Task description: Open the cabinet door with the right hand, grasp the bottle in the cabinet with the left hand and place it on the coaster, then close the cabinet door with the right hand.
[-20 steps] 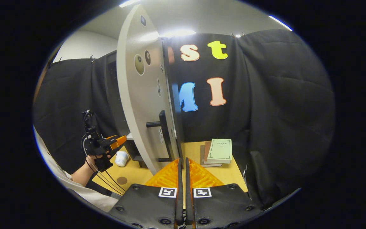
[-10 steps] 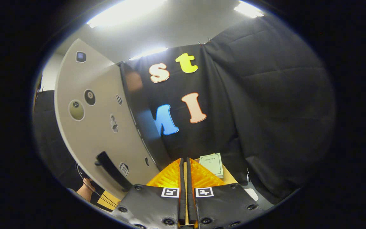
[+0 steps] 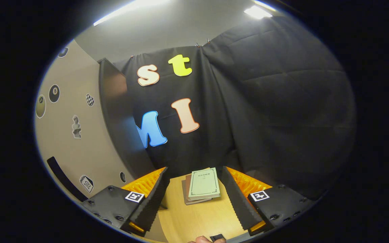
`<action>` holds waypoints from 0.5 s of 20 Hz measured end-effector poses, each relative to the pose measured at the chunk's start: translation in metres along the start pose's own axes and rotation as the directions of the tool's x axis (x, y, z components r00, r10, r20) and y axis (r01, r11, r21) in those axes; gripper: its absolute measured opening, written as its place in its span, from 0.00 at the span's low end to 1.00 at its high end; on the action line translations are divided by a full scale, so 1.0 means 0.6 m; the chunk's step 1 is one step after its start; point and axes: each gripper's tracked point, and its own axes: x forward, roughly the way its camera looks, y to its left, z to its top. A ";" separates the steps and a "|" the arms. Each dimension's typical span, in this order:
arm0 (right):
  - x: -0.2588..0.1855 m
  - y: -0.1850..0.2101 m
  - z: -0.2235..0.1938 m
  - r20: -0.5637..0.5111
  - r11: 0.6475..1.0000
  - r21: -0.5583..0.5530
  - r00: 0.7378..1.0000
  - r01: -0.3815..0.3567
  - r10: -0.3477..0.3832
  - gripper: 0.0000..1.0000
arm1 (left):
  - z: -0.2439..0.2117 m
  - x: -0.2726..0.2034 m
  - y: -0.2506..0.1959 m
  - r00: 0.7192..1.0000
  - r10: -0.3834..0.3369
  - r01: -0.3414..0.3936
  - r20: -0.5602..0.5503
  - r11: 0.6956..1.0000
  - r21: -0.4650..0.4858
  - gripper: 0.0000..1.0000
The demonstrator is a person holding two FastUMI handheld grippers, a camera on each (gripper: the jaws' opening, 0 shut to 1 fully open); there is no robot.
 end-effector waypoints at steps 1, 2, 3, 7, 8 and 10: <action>0.005 -0.006 -0.006 -0.010 1.000 -0.007 1.000 0.007 -0.008 0.98 | 0.004 0.009 0.002 1.000 -0.003 0.003 0.005 1.000 -0.006 0.82; 0.008 -0.011 -0.009 -0.021 1.000 -0.013 1.000 0.016 -0.016 0.98 | 0.007 0.019 0.001 1.000 -0.010 0.010 0.010 1.000 -0.010 0.82; 0.013 -0.014 -0.011 -0.029 1.000 -0.019 0.999 0.021 -0.022 0.98 | 0.012 0.028 0.004 1.000 -0.008 0.009 0.019 1.000 -0.010 0.82; 0.028 -0.023 -0.006 -0.027 0.999 -0.007 0.999 0.038 -0.038 0.98 | 0.027 0.060 0.002 0.999 -0.026 0.026 0.037 1.000 -0.017 0.83; 0.030 -0.026 -0.004 -0.027 0.999 -0.001 0.999 0.041 -0.041 0.98 | 0.029 0.069 0.000 0.999 -0.030 0.031 0.039 0.999 -0.022 0.82; 0.034 -0.033 -0.004 -0.029 0.999 0.004 0.998 0.051 -0.051 0.98 | 0.030 0.081 -0.004 0.998 -0.040 0.041 0.040 0.999 -0.024 0.83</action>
